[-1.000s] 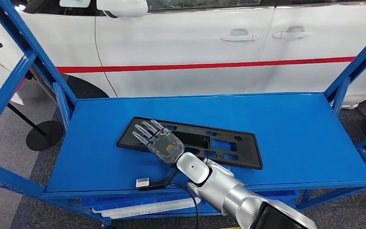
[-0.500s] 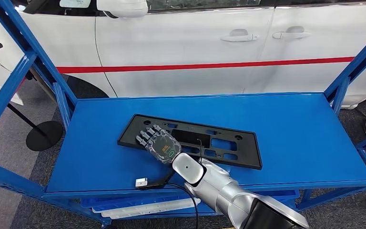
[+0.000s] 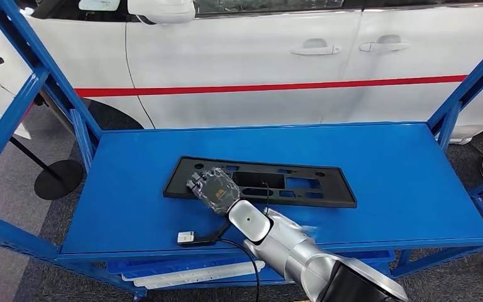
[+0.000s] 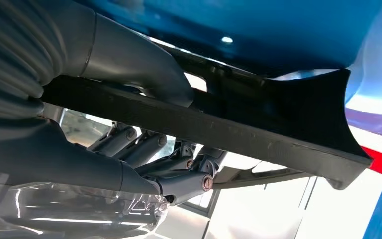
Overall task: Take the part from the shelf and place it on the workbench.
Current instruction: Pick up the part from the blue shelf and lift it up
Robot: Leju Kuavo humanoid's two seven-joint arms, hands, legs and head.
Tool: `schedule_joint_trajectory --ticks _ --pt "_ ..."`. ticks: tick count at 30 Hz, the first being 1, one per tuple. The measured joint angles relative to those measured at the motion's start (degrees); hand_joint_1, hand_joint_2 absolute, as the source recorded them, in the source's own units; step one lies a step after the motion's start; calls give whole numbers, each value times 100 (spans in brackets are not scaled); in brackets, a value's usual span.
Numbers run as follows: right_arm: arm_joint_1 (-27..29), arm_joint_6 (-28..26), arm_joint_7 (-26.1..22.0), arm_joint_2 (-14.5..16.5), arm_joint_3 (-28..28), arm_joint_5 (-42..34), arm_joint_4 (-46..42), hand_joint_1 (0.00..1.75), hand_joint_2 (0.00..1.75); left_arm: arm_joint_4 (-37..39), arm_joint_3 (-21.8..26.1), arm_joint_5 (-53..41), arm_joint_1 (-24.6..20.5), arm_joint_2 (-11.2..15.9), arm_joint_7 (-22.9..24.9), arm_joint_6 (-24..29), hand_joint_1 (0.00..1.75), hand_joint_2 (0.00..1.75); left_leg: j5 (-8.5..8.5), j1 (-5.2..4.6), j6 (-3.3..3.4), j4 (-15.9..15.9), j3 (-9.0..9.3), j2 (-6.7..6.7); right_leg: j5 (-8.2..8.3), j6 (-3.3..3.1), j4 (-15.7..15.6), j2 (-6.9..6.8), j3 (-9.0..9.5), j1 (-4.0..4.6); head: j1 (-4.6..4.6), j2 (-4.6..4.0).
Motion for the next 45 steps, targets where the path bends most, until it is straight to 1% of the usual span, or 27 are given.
schedule_joint_trajectory --ticks 4,13,17,24,30,33,38,40,42,45 --pt "23 -12 -54 -3 -21 -31 -17 175 175 0 14 67 16 7 -3 18 0 0 0 0 -1 0 5 2 0 0 0 2 4 0 0 0" --pt "66 -24 4 -5 -65 19 -57 175 175 0 55 73 56 20 -50 82 0 0 -3 0 -4 0 7 5 0 -1 0 3 4 2 0 0" --pt "104 -41 51 -18 -108 96 -93 175 175 0 43 -78 49 21 -146 146 0 175 -3 0 -4 0 7 5 0 -1 0 3 4 2 0 0" --pt "181 -79 68 -73 -187 186 -186 175 175 0 -225 -504 49 85 -499 206 0 175 -3 0 -4 0 7 5 0 0 0 3 4 0 0 0" --pt "232 -93 69 -125 -238 209 -266 175 175 0 -509 -673 47 108 -662 310 0 175 -3 0 -3 0 8 4 0 0 -1 2 5 -2 0 0" --pt "283 -157 110 -162 -278 261 -319 175 175 0 -540 -598 34 108 -702 389 0 175 -2 0 -3 0 8 3 0 0 -1 2 6 -3 0 0" --pt "305 -197 93 -194 -305 286 -377 175 175 0 -539 -516 28 108 -683 370 0 175 -2 0 -3 0 8 3 0 0 -1 2 6 -3 0 0" --pt "311 -186 -5 -225 -312 245 -438 175 175 0 -538 -477 31 108 -686 331 0 175 -2 0 -3 0 7 3 0 0 -1 2 6 -3 0 0" --pt "326 -102 -204 -288 -334 93 -564 175 175 0 -537 -437 39 108 -695 287 0 175 -2 0 -3 0 7 3 0 0 -1 2 5 -3 0 0" --pt "355 198 -596 -467 -401 -294 -915 175 175 0 -534 -391 55 108 -704 265 0 175 -2 0 -3 1 7 3 0 0 -1 1 4 -4 0 0"
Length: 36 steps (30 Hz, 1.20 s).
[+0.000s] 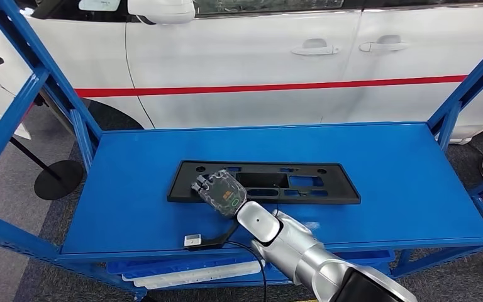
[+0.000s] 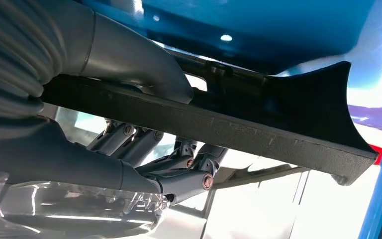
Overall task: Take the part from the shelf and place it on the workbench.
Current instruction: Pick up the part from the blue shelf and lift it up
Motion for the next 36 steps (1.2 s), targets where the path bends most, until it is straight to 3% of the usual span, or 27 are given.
schedule_joint_trajectory --ticks 5,11,15,19,21,23,24,25,26,29,31,34,36 --pt "47 993 -534 -590 -126 -820 -1095 175 175 0 16 130 47 3 4 20 0 175 0 -1 1 1 -3 -3 1 2 -1 -3 -1 -4 0 0" --pt "-5 2094 -783 -1430 -195 -1392 -2387 175 175 0 60 206 86 14 111 65 0 175 -16 -30 33 31 -20 -6 6 17 -10 -8 -2 -16 0 0" --pt "17 2390 -766 -2003 -193 -1379 -3133 175 175 0 69 231 110 26 120 26 0 175 -39 -39 71 62 -40 -7 2 47 -10 -8 -5 -25 0 0" --pt "75 2472 -675 -2481 -206 -1376 -3728 175 175 0 72 204 98 27 114 -32 0 175 13 -12 150 -13 -7 8 -25 120 -2 -3 0 -30 0 0" --pt "143 2481 -622 -2711 -225 -1379 -3984 175 175 0 72 168 73 22 113 -60 0 175 65 27 193 -99 25 25 -285 160 341 -5 -138 -32 -1 0" --pt "262 2482 -590 -2914 -239 -1381 -4181 175 175 0 71 141 51 21 117 -84 0 175 77 24 209 -109 20 27 -666 202 1063 -7 -455 -56 0 0" --pt "341 2478 -579 -3008 -247 -1381 -4261 175 175 0 69 132 46 20 122 -94 0 175 76 26 208 -104 14 26 -775 226 1382 -9 -600 -73 0 0" --pt "423 2470 -569 -3091 -260 -1381 -4331 175 175 0 66 127 45 20 130 -102 0 175 75 31 205 -94 8 25 -775 249 1530 -10 -666 -92 0 0" --pt "498 2455 -558 -3166 -281 -1378 -4404 175 175 0 62 124 42 20 141 -108 0 175 71 40 196 -77 -1 25 -663 272 1458 -13 -627 -114 0 0" --pt "651 2380 -526 -3302 -364 -1340 -4598 175 175 -1 50 110 13 16 179 -115 0 175 39 66 113 13 -45 24 -160 317 415 -28 -86 -164 0 0" --pt "745 2318 -494 -3347 -402 -1280 -4703 175 175 -3 43 92 -15 15 198 -121 0 175 40 56 33 57 -74 15 -78 254 89 -6 68 -144 0 0" --pt "903 2234 -473 -3376 -447 -1194 -4829 175 175 -4 36 77 -31 16 230 -136 0 175 56 59 -82 80 -118 5 -40 84 75 9 8 -119 0 0" --pt "956 2183 -481 -3378 -472 -1160 -4878 175 175 -3 36 95 -31 18 246 -142 0 175 -210 75 -133 357 -236 9 24 -19 57 -9 -50 -125 0 0"
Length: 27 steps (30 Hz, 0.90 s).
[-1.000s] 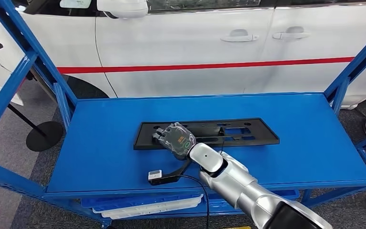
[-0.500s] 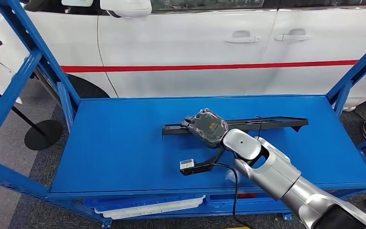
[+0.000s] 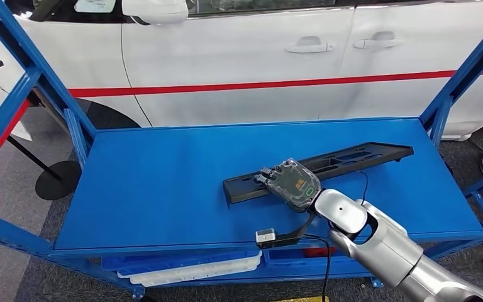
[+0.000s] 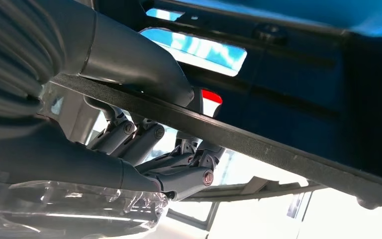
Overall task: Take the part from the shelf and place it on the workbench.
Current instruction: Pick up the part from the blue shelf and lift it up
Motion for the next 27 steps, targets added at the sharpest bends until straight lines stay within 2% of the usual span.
schedule_joint_trajectory --ticks 2,3,4,5,6,8,9,10,13,14,15,16,18,19,20,21,23,24,25,27 --pt "17 -34 -14 2 -7 19 -16 175 175 1 0 26 0 1 8 -1 0 175 -495 7 -27 715 -245 4 60 -63 1 -15 -79 21 0 0" --pt "27 -43 -24 4 -8 27 -18 175 175 1 0 38 2 2 11 -2 0 175 -688 8 -32 1085 -355 5 89 -78 3 -21 -121 39 0 0" --pt "36 -46 -33 10 -8 37 -18 175 175 1 0 44 5 2 13 -2 0 175 -779 7 -29 1313 -393 5 118 -85 7 -24 -161 57 0 0" --pt "43 -47 -43 16 -8 49 -17 175 175 0 0 50 8 2 14 -2 0 175 -756 5 -15 1321 -321 5 145 -86 10 -26 -197 75 0 0" --pt "46 -48 -51 21 -9 61 -17 175 175 -1 0 55 8 3 15 -2 0 175 -637 -2 12 1090 -132 4 170 -84 14 -25 -225 91 0 0" --pt "47 -51 -59 35 -15 85 -18 175 175 -2 0 62 -2 18 15 1 0 175 -374 -40 107 247 428 1 213 -65 17 -27 -258 114 0 0" --pt "47 -55 -60 43 -20 93 -19 175 175 -3 0 64 -9 27 14 2 0 175 -293 -63 143 -89 633 1 237 -41 14 -29 -266 114 0 0" --pt "48 -58 -60 50 -26 98 -19 175 175 -4 0 66 -13 37 14 3 0 175 -262 -89 171 -293 743 -1 262 -10 11 -33 -271 108 0 0" --pt "58 -67 -61 60 -49 104 -22 175 175 -5 0 67 -14 44 15 2 0 175 -167 -110 227 -422 735 9 334 105 -18 -35 -284 82 0 0" --pt "63 -72 -62 60 -61 104 -23 175 175 -5 0 67 -16 44 15 1 0 175 -108 -95 262 -468 724 20 280 139 16 -33 -308 80 1 0" --pt "67 -78 -63 61 -78 104 -23 175 175 -5 0 67 -19 43 15 1 0 175 -43 -78 302 -514 700 33 141 169 141 -30 -360 79 1 0" --pt "73 -86 -63 60 -98 104 -23 175 175 -5 0 66 -24 42 15 -1 0 175 15 -64 328 -540 662 44 -81 193 393 -29 -456 72 1 0" --pt "106 -108 -61 58 -134 104 -23 175 175 -5 0 63 -26 42 15 -7 0 175 94 -68 351 -533 544 49 -545 241 1127 -28 -702 64 0 0" --pt "135 -122 -59 58 -146 104 -23 175 175 -5 0 58 -25 42 15 -11 0 175 129 -68 346 -521 481 51 -659 262 1417 -29 -775 59 0 0" --pt "166 -137 -56 57 -155 104 -23 175 175 -5 0 53 -23 42 15 -16 0 175 160 -67 338 -505 422 53 -654 279 1520 -30 -752 51 0 0" --pt "192 -154 -51 57 -166 104 -24 175 175 -5 0 47 -21 38 15 -21 0 175 186 -64 327 -483 368 54 -551 290 1399 -31 -619 40 0 0" --pt "218 -189 -36 56 -203 117 -37 175 175 -5 0 40 -26 31 15 -30 0 175 217 -61 295 -414 272 53 -301 292 647 -35 -106 17 0 0" --pt "231 -210 -22 56 -226 131 -50 175 175 -5 0 38 -30 27 15 -32 0 175 231 -65 270 -378 230 53 -227 264 298 -30 109 26 -1 0" --pt "249 -230 -9 56 -248 150 -66 175 175 -5 0 37 -35 26 15 -32 0 175 249 -71 239 -351 200 51 -198 230 65 -24 240 39 -1 0" --pt "291 -258 14 57 -277 181 -88 175 175 -5 0 35 -37 26 16 -33 0 175 305 -75 163 -336 159 45 -169 138 -32 -12 250 76 -1 0"
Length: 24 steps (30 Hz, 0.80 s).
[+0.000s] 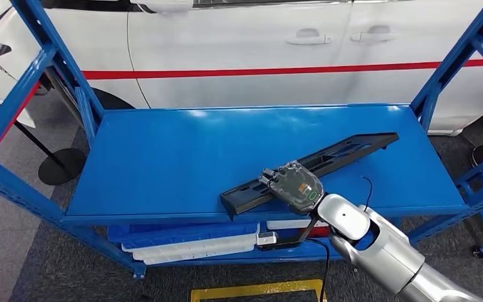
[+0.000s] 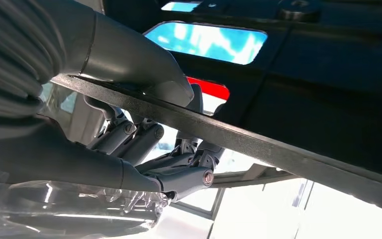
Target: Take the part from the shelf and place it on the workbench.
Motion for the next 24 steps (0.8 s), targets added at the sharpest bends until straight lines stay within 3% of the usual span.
schedule_joint_trajectory --ticks 2,3,6,7,8,9,11,13,14,17,19,21,22,23,24 --pt "32 -10 9 2 -14 16 -11 175 175 0 -1 -2 4 2 2 -5 0 175 -21 0 -67 61 -65 -10 70 -91 -32 -15 -62 -20 1 0" --pt "43 -13 15 4 -22 20 -15 175 175 0 -2 -4 5 3 4 -9 0 175 -152 3 -97 194 -129 -14 119 -142 -47 -25 -104 -33 1 0" --pt "76 -18 25 8 -53 27 -16 175 175 0 -12 -14 6 4 14 -17 0 175 -895 21 -168 1161 -435 -16 258 -224 -54 -45 -274 -29 1 0" --pt "92 -19 26 9 -60 29 -15 175 175 0 -18 -17 6 3 16 -18 0 175 -1045 24 -180 1477 -500 -16 302 -226 -49 -47 -335 -21 1 0" --pt "109 -19 26 10 -65 33 -15 175 175 0 -23 -20 6 2 17 -19 0 175 -1071 25 -183 1633 -485 -16 344 -223 -41 -47 -395 -13 1 0" --pt "127 -22 26 10 -68 35 -14 175 175 0 -28 -21 6 2 18 -21 0 175 -983 25 -175 1575 -368 -16 383 -217 -31 -46 -452 -7 1 0" --pt "161 -32 26 10 -85 38 -15 175 175 0 -32 -22 -2 3 19 -27 0 175 -694 19 -120 880 142 -20 449 -195 -11 -42 -538 2 1 0" --pt "186 -49 26 13 -120 39 -21 175 175 0 -34 -31 -16 11 19 -33 0 175 -606 -9 -51 128 613 -27 516 -144 -6 -41 -589 10 0 0" --pt "198 -57 26 14 -138 39 -25 175 175 0 -34 -38 -20 15 19 -35 0 175 -620 -28 -25 -57 709 -30 555 -112 -15 -43 -603 7 0 0" --pt "256 -79 25 17 -169 40 -35 175 175 0 -35 -52 -17 16 22 -41 0 175 -505 -27 64 -185 672 -17 639 -6 -54 -39 -637 10 1 0" --pt "294 -90 13 17 -189 41 -38 175 175 0 -35 -36 -23 15 23 -43 0 175 -365 6 150 -265 596 10 359 41 194 -27 -761 15 1 0" --pt "309 -93 -6 19 -202 41 -29 175 175 0 -34 -10 -23 14 19 -41 0 175 -259 0 187 -269 481 23 -157 72 879 -21 -992 -2 1 0" --pt "316 -92 -14 24 -203 41 -19 175 175 0 -34 1 -16 13 15 -39 0 175 -217 -4 185 -251 409 26 -329 91 1246 -21 -1086 -7 1 0" --pt "323 -92 -20 32 -203 41 -5 175 175 0 -33 7 -8 13 11 -38 0 175 -181 -7 181 -226 336 28 -387 105 1488 -22 -1115 -10 1 0" --pt "328 -91 -25 44 -203 41 10 175 175 0 -33 11 0 13 7 -36 0 175 -151 -5 174 -196 264 30 -334 115 1538 -23 -1047 -15 1 0"
